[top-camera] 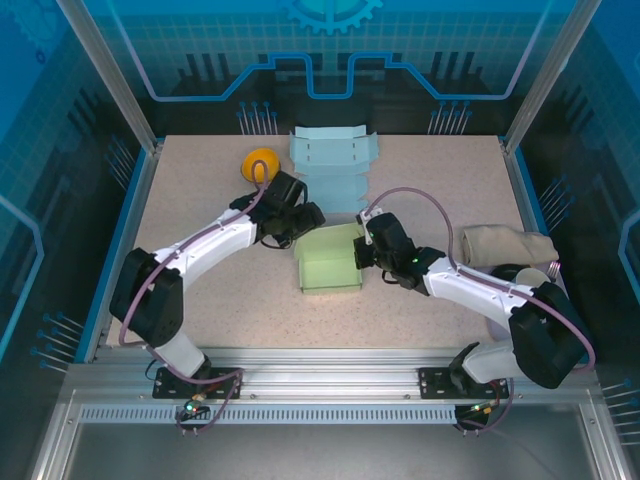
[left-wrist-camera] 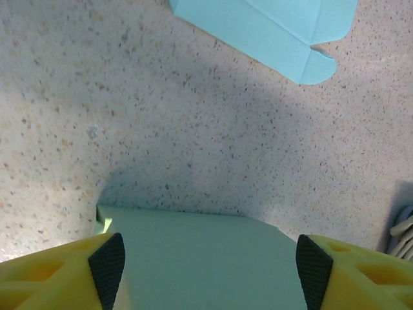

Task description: Fold the paper box

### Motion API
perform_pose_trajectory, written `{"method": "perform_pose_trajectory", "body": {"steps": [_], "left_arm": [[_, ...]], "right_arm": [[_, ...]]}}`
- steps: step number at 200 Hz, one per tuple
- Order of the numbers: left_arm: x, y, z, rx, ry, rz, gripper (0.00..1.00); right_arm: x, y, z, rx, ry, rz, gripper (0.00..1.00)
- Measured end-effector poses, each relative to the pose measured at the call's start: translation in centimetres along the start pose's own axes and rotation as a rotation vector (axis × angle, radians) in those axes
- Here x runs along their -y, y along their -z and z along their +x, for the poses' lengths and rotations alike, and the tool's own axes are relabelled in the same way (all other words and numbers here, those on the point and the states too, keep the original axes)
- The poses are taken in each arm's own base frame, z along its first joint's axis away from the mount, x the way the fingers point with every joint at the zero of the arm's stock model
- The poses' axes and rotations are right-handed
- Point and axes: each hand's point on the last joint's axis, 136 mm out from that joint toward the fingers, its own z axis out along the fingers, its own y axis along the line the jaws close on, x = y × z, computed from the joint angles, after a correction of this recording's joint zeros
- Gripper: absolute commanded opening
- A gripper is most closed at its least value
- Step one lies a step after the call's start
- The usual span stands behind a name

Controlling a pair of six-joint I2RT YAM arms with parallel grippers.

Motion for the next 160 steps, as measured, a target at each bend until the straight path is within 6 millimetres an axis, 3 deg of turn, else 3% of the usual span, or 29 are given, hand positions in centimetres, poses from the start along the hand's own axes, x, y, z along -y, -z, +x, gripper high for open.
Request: {"method": "perform_pose_trajectory", "body": {"steps": [43,85,160], "left_arm": [[-0.4,0.5,1.2,-0.002,0.026,0.010,0.76],[-2.4,0.8,2.3,-0.006,0.063,-0.018,0.76],[-3.0,-0.1,8.3,-0.069,0.123,-0.023,0.77]], "right_arm": [[0.4,0.5,0.8,0.011,-0.068,0.039,0.00],[1.2,1.7,1.0,0.035,-0.095,0.076,0.00],[-0.5,2.9,3.4,0.049,-0.041,0.101,0.00]]}}
